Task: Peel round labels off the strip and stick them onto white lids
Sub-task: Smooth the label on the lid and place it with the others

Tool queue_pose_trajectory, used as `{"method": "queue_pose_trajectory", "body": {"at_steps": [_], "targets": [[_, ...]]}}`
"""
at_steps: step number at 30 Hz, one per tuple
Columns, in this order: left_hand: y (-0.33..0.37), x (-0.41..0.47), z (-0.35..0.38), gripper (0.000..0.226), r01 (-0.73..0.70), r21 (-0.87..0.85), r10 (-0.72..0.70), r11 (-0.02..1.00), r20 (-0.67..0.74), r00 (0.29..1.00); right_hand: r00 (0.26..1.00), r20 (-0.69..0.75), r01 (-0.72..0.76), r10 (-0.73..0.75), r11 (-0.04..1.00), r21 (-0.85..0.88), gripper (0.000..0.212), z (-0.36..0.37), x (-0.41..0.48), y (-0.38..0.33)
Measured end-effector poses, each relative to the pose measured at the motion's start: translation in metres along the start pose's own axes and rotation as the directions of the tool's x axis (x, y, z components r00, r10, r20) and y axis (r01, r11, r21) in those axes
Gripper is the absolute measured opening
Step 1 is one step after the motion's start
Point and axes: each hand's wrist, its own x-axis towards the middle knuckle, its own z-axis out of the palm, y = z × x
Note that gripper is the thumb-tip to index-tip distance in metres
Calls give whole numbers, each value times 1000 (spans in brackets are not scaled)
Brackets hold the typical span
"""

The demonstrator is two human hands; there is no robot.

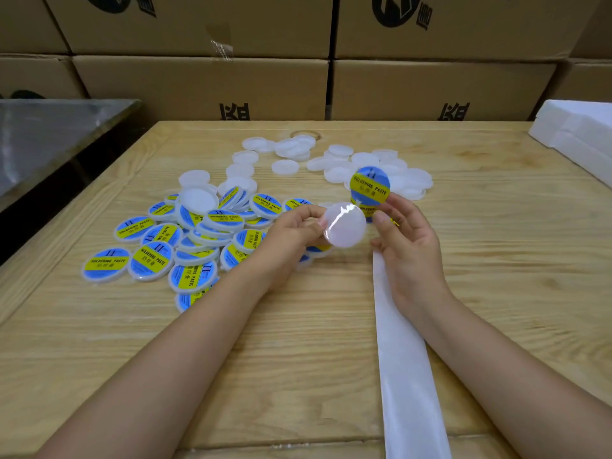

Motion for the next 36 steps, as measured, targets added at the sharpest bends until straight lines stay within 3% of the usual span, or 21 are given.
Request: {"method": "queue_pose_trajectory", "body": {"at_steps": [3,9,21,36], "targets": [[2,1,-2,14,14,-34,-14,999,-10,1000,994,-30,-103,105,993,62,19,0,-1,1],[2,0,-3,14,29,-18,-28,999,35,999,982,-19,-186,186,983,9,17,1,0,4],[-3,2,-3,13,26,-14,-25,1000,67,997,977,-19,-214,214,977,19,8,0,1,7],[-4,-2,-3,11,-29,88,24,996,63,998,983,-67,-176,173,984,-40,15,2,1,8]]}}
